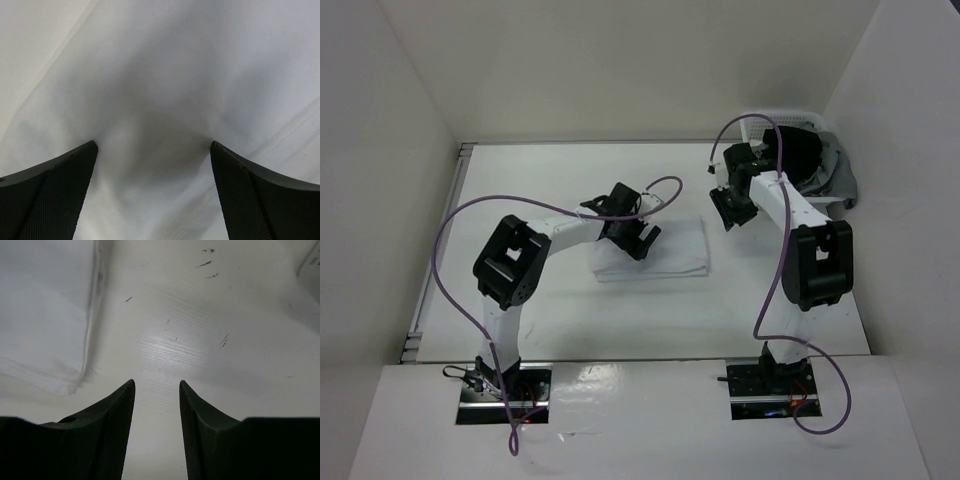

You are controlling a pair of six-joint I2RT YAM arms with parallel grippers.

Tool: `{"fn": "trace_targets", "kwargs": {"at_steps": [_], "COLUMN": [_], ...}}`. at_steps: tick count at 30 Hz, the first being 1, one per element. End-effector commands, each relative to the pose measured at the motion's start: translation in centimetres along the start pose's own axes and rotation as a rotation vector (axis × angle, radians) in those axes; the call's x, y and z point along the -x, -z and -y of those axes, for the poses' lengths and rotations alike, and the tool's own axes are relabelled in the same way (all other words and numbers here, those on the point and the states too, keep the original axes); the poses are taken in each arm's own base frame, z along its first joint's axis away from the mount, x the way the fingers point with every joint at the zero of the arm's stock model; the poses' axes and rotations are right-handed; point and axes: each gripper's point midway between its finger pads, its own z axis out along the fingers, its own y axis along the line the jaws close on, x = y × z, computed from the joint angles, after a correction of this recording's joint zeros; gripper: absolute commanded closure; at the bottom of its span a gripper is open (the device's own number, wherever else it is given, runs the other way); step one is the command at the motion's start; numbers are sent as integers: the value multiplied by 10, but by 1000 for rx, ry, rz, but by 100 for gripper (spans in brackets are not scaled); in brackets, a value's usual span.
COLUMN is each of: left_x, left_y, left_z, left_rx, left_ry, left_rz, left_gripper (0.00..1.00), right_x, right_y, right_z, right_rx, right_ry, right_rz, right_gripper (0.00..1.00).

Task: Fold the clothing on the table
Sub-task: Fold the skirt

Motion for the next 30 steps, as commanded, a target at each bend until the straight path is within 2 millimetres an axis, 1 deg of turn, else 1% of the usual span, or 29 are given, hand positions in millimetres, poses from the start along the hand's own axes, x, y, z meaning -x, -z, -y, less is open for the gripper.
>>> {"fn": "trace_targets", "kwargs": {"at_steps": [1,2,4,5,6,7,8,10,12,13,14,15,17,18,19,20,21,22,23,24,25,26,27,28,29,30], "left_x": [-23,-28,-23,-28,-27,-26,-22,-18,-7,-8,-6,4,9,23,31,36,49,49,53,62,56,49,45,37,16,6], "left_y": [-8,-11,-11,-14,-11,-14,-13,-14,-13,-15,-16,-12,-6,8,19,29,49,61,75,96,110,117,130,135,141,141], "left_z": [-28,-31,-46,-51,-59,-59,-66,-67,-72,-69,-69,-68,-64,-62,-65,-67,-68,-69,-82,-87,-105,-113,-120,-128,-146,-155], "left_rx": [57,60,70,74,85,85,91,92,91,73,72,60,35,24,20,15,5,1,8,13,39,52,69,74,90,86], "left_ry": [112,134,175,198,225,226,235,246,260,263,272,270,273,256,261,249,234,245,244,235,247,251,243,231,266,272], "left_rz": [-73,-90,-82,-102,-99,-100,-95,-91,-71,-81,-84,-69,-75,-41,-21,-4,40,40,62,99,101,95,105,104,87,85], "left_gripper": [0,0,0,0,0,0,0,0,0,0,0,0,0,0,0,0,0,0,0,0,0,0,0,0,0,0], "right_x": [14,13,16,16,13,16,16,14,18,16,20,23,24,29,32,35,38,39,44,45,49,49,52,52,54,53], "right_y": [6,3,5,5,2,4,4,0,2,-3,-1,1,1,3,5,9,11,11,16,17,19,16,14,11,6,2], "right_z": [6,6,6,6,6,6,6,6,7,6,7,8,6,6,6,3,2,0,-2,-8,-11,-15,-21,-25,-31,-34], "right_rx": [-13,-11,-13,-13,-9,-11,-11,-9,-11,-8,-10,-12,-2,6,3,24,34,46,58,94,111,133,169,193,228,245], "right_ry": [-17,-17,-17,-17,-16,-17,-17,-16,-17,-16,-17,-17,-17,-17,-17,-17,-17,-16,-16,-14,-13,-13,-11,-11,-10,-11], "right_rz": [30,21,30,30,12,21,21,10,19,7,18,28,24,38,49,63,74,77,100,108,122,116,121,117,113,105], "right_gripper": [54,54,54,54,54,54,54,54,54,54,54,54,54,54,54,54,54,54,54,54,54,54,54,54,54,55]}}
